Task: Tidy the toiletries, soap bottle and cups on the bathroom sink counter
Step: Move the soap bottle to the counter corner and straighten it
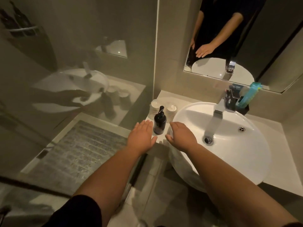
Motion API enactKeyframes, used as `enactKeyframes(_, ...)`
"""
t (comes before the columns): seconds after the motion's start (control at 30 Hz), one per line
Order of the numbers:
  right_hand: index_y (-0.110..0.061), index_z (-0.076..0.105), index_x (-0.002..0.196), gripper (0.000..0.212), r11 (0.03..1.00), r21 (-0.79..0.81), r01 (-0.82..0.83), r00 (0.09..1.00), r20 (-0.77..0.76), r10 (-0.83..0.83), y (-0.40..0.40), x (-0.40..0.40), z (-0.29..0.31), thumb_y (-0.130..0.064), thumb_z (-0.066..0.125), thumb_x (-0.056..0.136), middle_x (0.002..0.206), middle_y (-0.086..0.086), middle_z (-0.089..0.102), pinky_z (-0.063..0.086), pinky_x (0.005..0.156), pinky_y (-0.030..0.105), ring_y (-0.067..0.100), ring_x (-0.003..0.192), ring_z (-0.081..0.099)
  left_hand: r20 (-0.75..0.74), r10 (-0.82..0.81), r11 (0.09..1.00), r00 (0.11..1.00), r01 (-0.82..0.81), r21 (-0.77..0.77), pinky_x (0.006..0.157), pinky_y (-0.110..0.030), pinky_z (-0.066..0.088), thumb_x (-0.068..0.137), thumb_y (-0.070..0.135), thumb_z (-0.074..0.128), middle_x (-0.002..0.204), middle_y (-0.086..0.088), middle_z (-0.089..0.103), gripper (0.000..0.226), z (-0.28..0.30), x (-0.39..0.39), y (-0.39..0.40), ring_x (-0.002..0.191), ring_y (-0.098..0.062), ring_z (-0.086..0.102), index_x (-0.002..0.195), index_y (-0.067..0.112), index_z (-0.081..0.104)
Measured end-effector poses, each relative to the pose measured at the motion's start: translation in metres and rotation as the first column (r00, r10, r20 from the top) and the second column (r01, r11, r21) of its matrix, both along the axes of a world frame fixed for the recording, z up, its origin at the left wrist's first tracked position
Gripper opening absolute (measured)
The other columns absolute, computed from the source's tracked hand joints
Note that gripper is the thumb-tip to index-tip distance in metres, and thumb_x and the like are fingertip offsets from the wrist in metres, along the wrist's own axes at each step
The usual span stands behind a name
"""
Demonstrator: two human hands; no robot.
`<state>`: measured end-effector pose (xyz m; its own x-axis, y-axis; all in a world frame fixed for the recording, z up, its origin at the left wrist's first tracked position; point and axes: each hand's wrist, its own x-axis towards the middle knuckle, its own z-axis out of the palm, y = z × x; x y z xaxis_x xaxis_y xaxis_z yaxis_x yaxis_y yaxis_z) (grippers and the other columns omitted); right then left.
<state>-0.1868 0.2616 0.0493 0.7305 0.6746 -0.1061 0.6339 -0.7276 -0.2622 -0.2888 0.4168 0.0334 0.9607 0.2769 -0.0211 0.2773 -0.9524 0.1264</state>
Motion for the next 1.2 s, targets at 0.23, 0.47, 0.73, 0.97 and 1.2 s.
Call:
enactKeyframes(0.23,-0.017,0.039,0.141,0.063,0.995,0.073,0.069,0.994,-0.091,-0.062,0.029,0.034,-0.014,-0.044,0.061,0.089,0.141,0.008,0.052,0.041,0.104,0.036,0.027,0.127,0.05,-0.002,0.082,0.985,0.997,-0.081,-0.154,0.119,-0.038,0.014,0.096,0.047,0.045,0.156,-0.009,0.027,0.073,-0.018,0.044,0.02,0.144,-0.023,0.022,0.151,0.009,0.016)
enactKeyframes(0.47,-0.019,0.044,0.131,0.056,0.993,0.116,0.032,0.978,-0.21,-0.007,0.055,0.067,-0.033,-0.033,0.068,0.083,0.124,0.008,0.063,0.049,0.088,0.038,0.029,0.107,0.062,-0.004,0.152,0.877,0.988,-0.137,-0.462,0.087,-0.039,0.044,0.092,0.032,0.057,0.136,-0.007,0.052,0.065,-0.04,0.088,0.032,0.117,-0.03,0.054,0.147,0.026,0.023)
enactKeyframes(0.73,-0.024,0.048,0.133,0.054,0.986,0.156,0.057,0.98,-0.199,-0.026,0.055,0.069,-0.043,-0.03,0.068,0.084,0.123,0.004,0.065,0.045,0.091,0.034,0.028,0.11,0.06,0.038,0.16,0.803,0.986,-0.108,-0.587,0.096,-0.037,0.043,0.092,0.027,0.058,0.139,-0.005,0.052,0.064,-0.051,0.088,0.031,0.122,-0.027,0.052,0.149,0.026,0.028)
enactKeyframes(0.97,-0.025,0.046,0.136,0.057,0.975,0.209,0.08,0.985,-0.166,-0.045,0.042,0.052,0.009,-0.031,0.067,0.084,0.127,0.003,0.064,0.045,0.086,0.03,0.026,0.111,0.061,0.08,0.119,0.81,0.99,-0.05,-0.585,0.102,-0.041,0.042,0.094,0.028,0.057,0.139,-0.004,0.052,0.06,0.002,0.075,0.026,0.126,-0.026,0.05,0.147,0.029,0.03)
enactKeyframes(1.2,-0.024,0.041,0.142,0.063,0.94,0.312,0.138,0.99,-0.052,-0.128,0.032,0.052,0.087,-0.035,0.069,0.086,0.137,0.001,0.058,0.045,0.096,0.035,0.027,0.121,0.056,0.219,0.031,0.858,0.975,0.087,-0.507,0.096,-0.043,0.047,0.093,0.027,0.058,0.136,-0.003,0.055,0.054,0.082,0.09,0.024,0.117,-0.027,0.056,0.142,0.03,0.036)
